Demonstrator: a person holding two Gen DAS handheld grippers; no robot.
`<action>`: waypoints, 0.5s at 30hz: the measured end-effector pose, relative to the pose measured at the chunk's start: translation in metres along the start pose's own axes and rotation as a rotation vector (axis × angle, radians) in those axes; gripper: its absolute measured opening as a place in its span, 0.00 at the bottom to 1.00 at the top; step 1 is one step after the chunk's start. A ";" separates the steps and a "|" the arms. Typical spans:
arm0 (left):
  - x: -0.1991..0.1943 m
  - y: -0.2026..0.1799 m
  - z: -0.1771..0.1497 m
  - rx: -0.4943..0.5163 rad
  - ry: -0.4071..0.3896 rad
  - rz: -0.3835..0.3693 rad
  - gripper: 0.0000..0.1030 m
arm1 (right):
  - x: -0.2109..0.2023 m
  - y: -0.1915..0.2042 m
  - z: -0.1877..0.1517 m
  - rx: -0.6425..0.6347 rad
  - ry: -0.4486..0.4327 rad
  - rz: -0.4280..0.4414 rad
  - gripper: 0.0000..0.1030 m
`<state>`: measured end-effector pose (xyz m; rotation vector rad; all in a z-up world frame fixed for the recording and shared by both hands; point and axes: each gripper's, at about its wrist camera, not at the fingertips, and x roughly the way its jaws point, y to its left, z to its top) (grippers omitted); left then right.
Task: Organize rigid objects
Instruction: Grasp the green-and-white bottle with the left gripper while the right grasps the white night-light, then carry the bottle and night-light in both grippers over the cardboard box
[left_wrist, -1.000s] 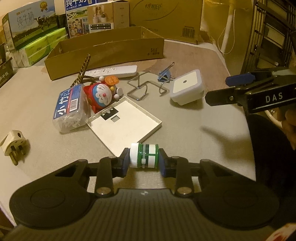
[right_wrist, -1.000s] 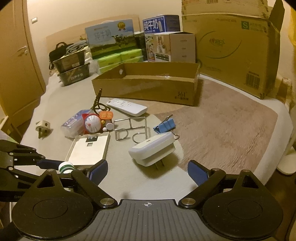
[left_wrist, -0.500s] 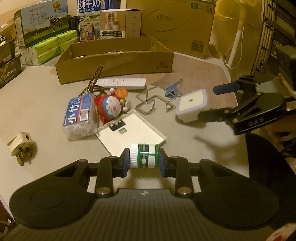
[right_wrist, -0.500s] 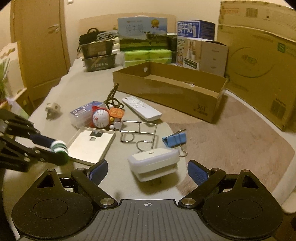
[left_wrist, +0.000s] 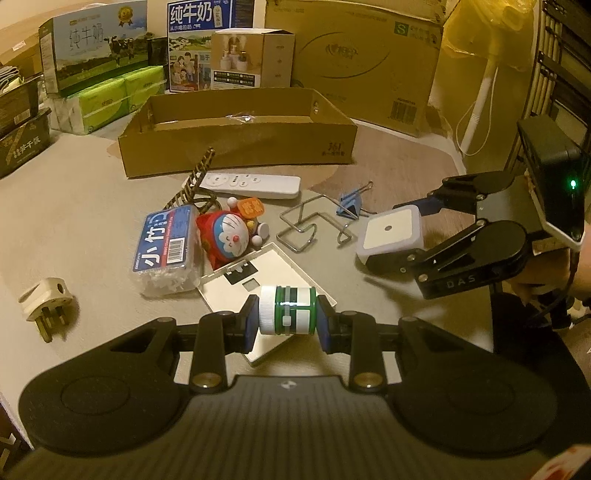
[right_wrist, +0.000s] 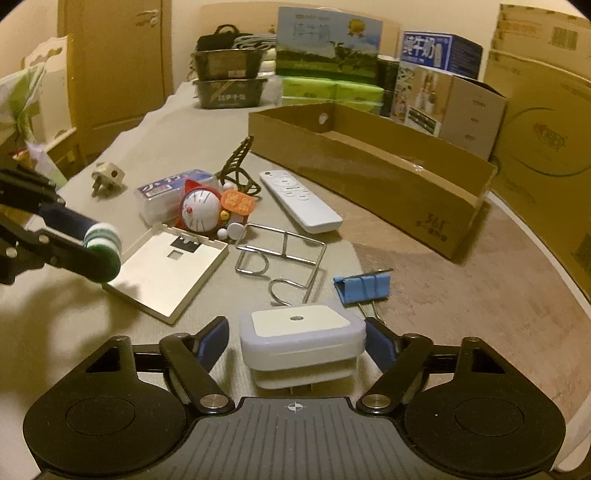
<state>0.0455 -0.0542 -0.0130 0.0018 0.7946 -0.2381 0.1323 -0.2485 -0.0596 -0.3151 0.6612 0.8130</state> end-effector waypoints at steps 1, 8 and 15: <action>0.000 0.001 0.000 -0.002 0.000 0.001 0.28 | 0.001 0.000 0.001 0.000 0.000 -0.003 0.69; -0.002 0.003 0.002 -0.015 -0.004 0.005 0.28 | -0.002 0.004 0.003 0.022 -0.003 -0.027 0.66; -0.006 0.009 0.013 -0.027 -0.023 0.012 0.28 | -0.012 0.009 0.011 0.078 -0.019 -0.053 0.66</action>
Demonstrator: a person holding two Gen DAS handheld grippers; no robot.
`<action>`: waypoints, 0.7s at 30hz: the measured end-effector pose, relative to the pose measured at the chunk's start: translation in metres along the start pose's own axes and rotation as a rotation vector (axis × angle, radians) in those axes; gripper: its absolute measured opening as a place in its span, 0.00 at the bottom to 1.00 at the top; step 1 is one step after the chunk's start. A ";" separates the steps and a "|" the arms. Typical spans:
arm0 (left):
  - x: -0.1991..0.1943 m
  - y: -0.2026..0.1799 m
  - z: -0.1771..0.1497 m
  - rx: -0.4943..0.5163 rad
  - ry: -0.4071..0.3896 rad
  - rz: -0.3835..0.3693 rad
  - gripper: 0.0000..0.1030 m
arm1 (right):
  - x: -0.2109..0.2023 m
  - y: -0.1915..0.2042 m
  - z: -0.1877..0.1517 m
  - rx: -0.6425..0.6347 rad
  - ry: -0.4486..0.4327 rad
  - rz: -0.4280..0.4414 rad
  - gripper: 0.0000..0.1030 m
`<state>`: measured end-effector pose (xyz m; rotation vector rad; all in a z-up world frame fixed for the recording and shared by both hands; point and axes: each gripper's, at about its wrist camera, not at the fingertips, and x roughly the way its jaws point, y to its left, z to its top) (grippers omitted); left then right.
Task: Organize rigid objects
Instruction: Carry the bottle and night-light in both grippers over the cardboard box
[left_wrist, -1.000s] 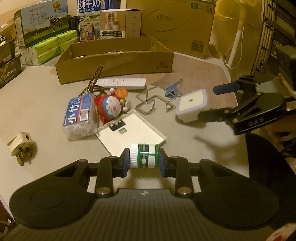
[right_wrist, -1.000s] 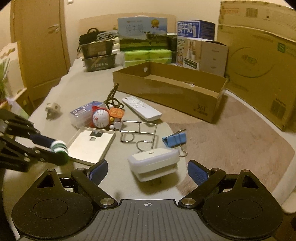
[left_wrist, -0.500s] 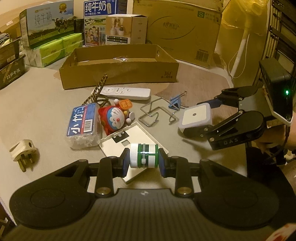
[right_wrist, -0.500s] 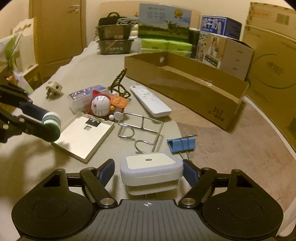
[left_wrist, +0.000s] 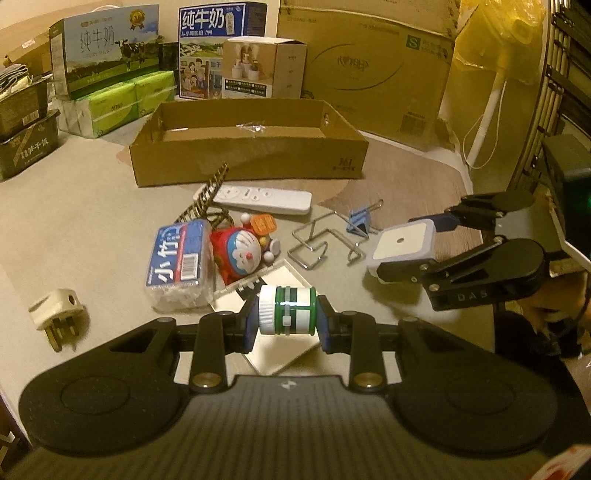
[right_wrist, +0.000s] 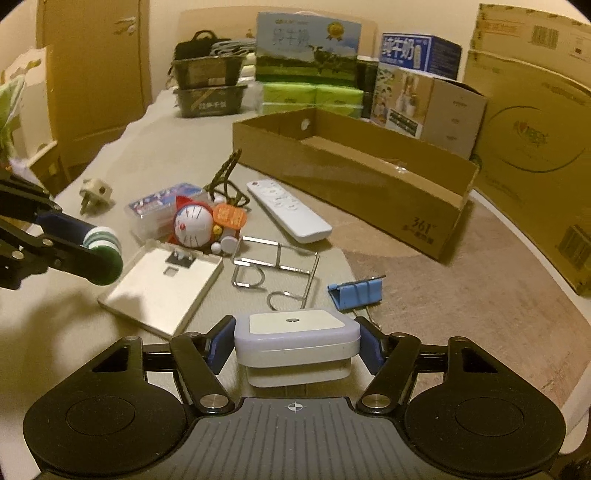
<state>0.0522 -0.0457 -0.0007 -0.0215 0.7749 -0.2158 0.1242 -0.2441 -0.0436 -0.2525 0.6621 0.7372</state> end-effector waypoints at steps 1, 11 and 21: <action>-0.001 0.001 0.002 0.000 -0.004 0.000 0.28 | -0.002 0.001 0.002 0.005 -0.002 -0.002 0.66; -0.008 0.012 0.042 0.001 -0.064 -0.005 0.28 | -0.018 -0.009 0.027 0.108 -0.026 -0.047 0.66; -0.008 0.030 0.098 -0.012 -0.118 -0.021 0.28 | -0.034 -0.034 0.065 0.157 -0.070 -0.100 0.66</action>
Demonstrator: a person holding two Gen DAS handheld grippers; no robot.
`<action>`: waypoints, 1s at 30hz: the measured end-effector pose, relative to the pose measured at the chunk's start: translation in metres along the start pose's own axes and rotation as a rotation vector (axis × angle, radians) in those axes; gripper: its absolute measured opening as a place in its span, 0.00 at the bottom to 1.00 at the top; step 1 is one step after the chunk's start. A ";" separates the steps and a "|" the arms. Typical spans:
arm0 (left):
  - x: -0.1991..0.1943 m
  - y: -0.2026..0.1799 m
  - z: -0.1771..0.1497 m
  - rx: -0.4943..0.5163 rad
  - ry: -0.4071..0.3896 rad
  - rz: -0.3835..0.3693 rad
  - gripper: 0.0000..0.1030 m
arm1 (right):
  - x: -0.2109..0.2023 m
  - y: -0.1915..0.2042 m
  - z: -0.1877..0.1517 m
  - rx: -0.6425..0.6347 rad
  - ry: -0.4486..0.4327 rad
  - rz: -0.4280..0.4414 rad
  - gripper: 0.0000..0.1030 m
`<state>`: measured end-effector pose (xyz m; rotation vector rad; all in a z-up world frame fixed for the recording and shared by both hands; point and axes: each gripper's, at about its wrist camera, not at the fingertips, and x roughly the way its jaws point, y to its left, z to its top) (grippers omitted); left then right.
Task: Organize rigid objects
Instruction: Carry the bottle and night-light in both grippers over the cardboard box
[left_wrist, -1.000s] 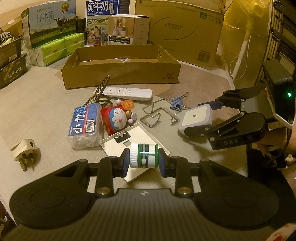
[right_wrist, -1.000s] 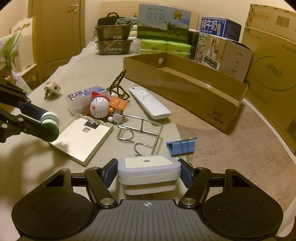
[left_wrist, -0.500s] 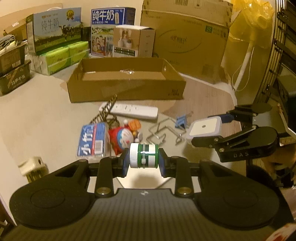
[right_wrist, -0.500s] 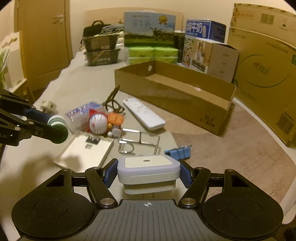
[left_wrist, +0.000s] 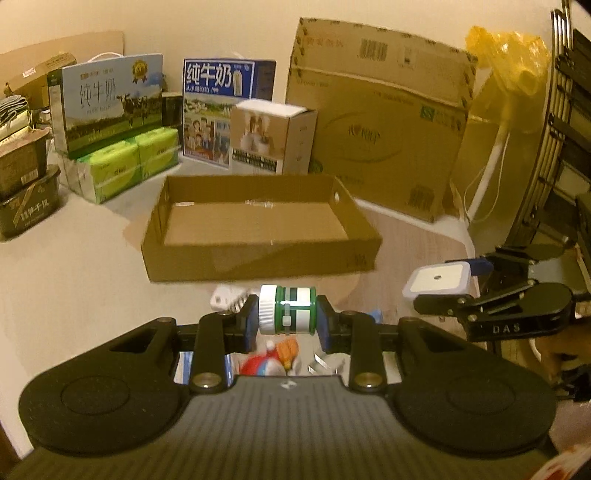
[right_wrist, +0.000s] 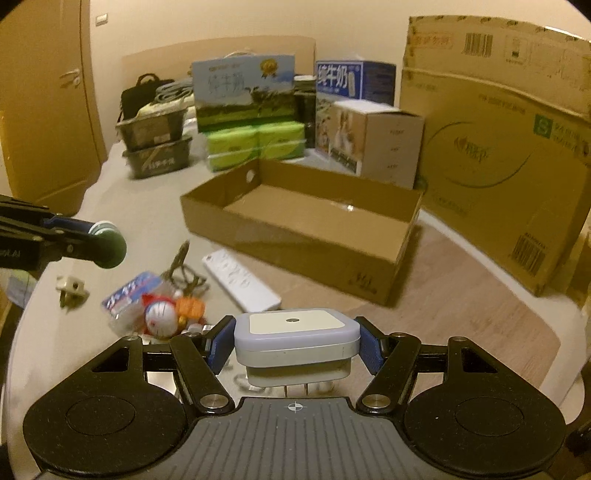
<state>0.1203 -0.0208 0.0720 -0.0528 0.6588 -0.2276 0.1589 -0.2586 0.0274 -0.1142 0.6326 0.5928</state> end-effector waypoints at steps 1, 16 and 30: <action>0.002 0.002 0.007 0.004 -0.004 0.002 0.28 | 0.000 -0.002 0.004 -0.001 -0.006 -0.002 0.66; 0.051 0.036 0.076 0.012 0.021 0.005 0.28 | 0.036 -0.035 0.072 0.028 -0.027 -0.029 0.66; 0.119 0.067 0.111 0.049 0.085 0.059 0.28 | 0.092 -0.076 0.117 0.126 0.004 -0.044 0.66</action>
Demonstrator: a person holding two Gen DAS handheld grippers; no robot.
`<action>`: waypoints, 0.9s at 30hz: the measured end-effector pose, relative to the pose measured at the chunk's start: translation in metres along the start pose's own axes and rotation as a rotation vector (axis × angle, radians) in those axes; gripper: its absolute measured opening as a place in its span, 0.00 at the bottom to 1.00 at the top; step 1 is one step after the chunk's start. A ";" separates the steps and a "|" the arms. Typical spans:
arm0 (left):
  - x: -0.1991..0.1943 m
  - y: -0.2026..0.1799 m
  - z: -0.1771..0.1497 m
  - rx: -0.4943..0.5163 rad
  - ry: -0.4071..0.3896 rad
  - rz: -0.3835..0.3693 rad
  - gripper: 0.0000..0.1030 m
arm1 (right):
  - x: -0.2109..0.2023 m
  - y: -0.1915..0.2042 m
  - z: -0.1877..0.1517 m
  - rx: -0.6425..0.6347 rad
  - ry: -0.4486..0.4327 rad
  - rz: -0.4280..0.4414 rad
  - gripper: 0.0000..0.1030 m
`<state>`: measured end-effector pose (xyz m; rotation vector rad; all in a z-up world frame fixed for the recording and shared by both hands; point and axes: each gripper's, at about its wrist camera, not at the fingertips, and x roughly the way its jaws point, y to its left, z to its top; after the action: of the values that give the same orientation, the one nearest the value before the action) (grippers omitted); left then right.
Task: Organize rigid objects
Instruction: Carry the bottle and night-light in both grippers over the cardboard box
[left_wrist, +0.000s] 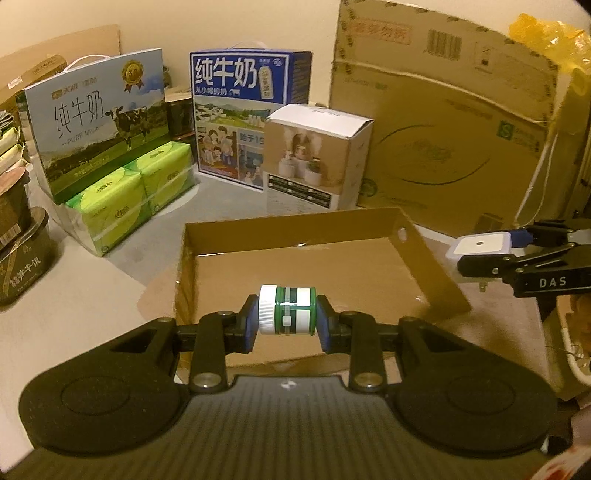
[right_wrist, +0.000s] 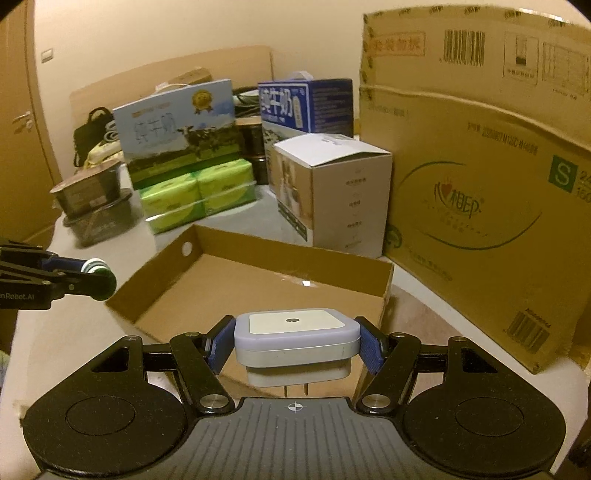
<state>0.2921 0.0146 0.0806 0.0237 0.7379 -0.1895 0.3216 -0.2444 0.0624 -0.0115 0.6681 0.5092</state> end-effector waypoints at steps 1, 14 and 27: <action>0.004 0.003 0.001 0.002 0.006 0.005 0.28 | 0.004 -0.002 0.001 0.006 0.004 -0.002 0.66; 0.059 0.028 -0.006 -0.009 0.079 0.049 0.28 | 0.050 -0.016 -0.007 0.062 0.071 -0.023 0.66; 0.074 0.038 -0.016 -0.025 0.108 0.084 0.34 | 0.066 -0.025 -0.012 0.108 0.087 -0.017 0.66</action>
<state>0.3414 0.0408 0.0177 0.0408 0.8454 -0.0994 0.3702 -0.2390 0.0092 0.0632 0.7793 0.4577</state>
